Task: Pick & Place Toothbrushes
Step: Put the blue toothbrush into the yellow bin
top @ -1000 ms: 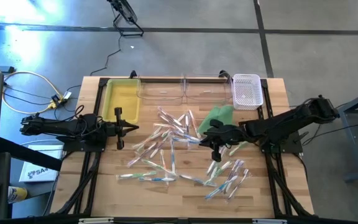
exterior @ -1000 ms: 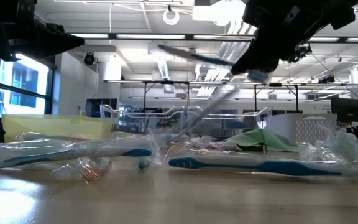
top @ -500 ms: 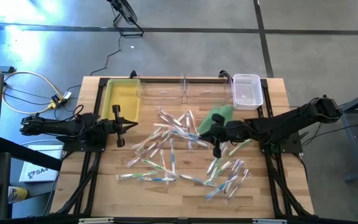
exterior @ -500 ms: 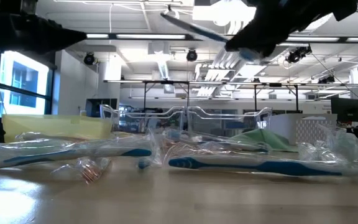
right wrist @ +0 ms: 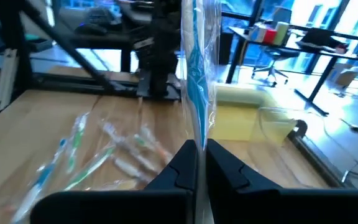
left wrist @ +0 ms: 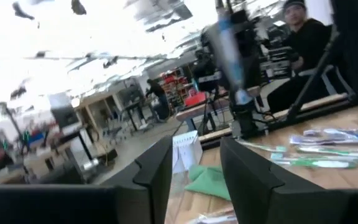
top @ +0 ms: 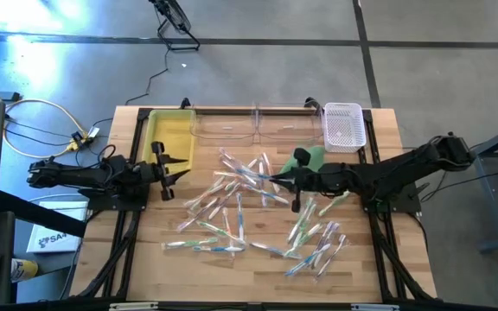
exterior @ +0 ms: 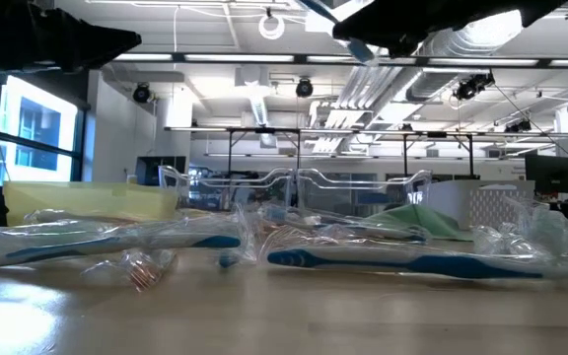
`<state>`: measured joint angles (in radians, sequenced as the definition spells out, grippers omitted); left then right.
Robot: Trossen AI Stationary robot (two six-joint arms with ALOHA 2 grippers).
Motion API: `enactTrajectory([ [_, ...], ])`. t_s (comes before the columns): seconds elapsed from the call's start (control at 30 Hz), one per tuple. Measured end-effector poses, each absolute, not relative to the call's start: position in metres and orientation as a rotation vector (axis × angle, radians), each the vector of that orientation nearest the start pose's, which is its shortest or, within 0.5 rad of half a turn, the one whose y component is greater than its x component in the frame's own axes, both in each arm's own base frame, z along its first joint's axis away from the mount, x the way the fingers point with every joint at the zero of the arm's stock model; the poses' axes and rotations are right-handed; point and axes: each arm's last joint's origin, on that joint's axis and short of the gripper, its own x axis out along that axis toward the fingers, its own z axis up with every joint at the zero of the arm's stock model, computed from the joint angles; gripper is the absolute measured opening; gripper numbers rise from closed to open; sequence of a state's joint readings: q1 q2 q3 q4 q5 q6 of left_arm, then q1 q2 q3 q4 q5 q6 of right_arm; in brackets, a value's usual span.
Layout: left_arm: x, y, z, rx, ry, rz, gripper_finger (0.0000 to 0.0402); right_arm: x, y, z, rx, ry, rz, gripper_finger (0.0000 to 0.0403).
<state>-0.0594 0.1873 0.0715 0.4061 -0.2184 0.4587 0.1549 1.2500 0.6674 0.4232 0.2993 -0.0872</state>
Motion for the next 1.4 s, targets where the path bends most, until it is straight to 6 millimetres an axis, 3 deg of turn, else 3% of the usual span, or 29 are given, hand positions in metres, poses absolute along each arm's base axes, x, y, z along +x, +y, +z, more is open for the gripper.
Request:
enactTrajectory([
  [0.4, 0.125, -0.002, 0.213, 0.457, -0.223, 0.194, 0.0136, 0.292, 0.02, 0.239, -0.147, 0.07, -0.156, 0.0007],
  [0.73, 0.178, -0.005, 0.26, 0.523, -0.122, 0.174, 0.0136, 0.301, 0.018, 0.23, -0.144, 0.043, -0.169, 0.0007],
  [1.03, 0.228, -0.008, 0.294, 0.369, -0.12, 0.154, 0.0136, 0.3, 0.026, 0.237, -0.236, -0.022, -0.159, 0.0007],
  [1.4, 0.25, -0.012, 0.31, 0.19, -0.169, 0.058, 0.0136, 0.3, 0.026, 0.238, -0.32, -0.02, -0.214, 0.0007],
])
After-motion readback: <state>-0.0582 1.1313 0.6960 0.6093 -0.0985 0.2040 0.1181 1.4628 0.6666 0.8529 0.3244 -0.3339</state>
